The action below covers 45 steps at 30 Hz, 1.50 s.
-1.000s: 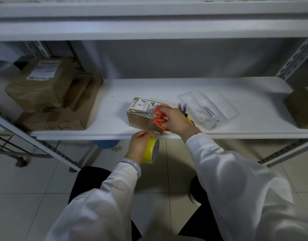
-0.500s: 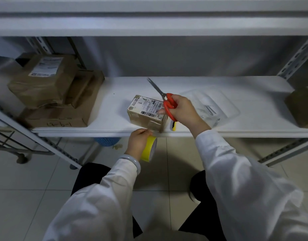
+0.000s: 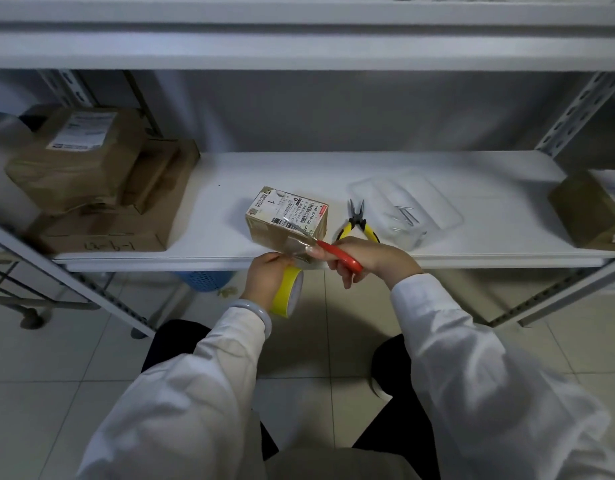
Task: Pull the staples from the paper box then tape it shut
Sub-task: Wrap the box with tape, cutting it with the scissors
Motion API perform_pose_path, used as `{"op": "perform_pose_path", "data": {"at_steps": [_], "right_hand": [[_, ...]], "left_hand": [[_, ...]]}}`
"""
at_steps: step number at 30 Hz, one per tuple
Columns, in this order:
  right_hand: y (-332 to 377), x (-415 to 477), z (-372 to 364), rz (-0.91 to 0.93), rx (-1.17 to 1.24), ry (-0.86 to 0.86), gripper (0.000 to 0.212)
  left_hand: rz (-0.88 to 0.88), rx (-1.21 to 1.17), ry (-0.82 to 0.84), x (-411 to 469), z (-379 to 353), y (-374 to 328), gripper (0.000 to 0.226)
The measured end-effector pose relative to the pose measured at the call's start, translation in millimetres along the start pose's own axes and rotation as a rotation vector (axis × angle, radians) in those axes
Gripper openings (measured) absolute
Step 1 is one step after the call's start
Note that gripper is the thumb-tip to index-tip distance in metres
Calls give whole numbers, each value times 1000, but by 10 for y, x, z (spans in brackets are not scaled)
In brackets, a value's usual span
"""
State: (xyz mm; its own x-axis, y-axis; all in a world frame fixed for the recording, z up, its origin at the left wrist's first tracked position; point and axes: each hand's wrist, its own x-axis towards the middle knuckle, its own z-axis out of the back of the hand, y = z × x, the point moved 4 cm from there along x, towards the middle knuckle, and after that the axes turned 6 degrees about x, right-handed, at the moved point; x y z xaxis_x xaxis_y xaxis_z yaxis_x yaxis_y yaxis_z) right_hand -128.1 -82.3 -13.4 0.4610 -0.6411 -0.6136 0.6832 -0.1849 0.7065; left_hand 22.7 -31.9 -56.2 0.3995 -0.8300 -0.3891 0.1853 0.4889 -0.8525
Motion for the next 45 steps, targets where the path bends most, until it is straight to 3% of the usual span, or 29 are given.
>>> {"op": "perform_pose_path", "data": {"at_steps": [5,15,18,26,34,45], "right_hand": [[-202,-156,90,-130,-61,78,52],[-324,-131,98,-239,-134,60,57],[-352,-108,106,-263,-152,61,57],[-390,-87,110,-280,-138,86,59],[-496,-57,138,-283,-65,91,59],[-292,134,-73,-250,-84,93,57]], "left_hand": [[3,44,9,-7,8,5,14],[7,41,-10,-45,38,-46,9],[13,31,-11,-34,38,-30,18],[19,52,-3,2,38,-9,28],[32,47,28,9,94,9,10],[47,60,65,32,130,14,20]]}}
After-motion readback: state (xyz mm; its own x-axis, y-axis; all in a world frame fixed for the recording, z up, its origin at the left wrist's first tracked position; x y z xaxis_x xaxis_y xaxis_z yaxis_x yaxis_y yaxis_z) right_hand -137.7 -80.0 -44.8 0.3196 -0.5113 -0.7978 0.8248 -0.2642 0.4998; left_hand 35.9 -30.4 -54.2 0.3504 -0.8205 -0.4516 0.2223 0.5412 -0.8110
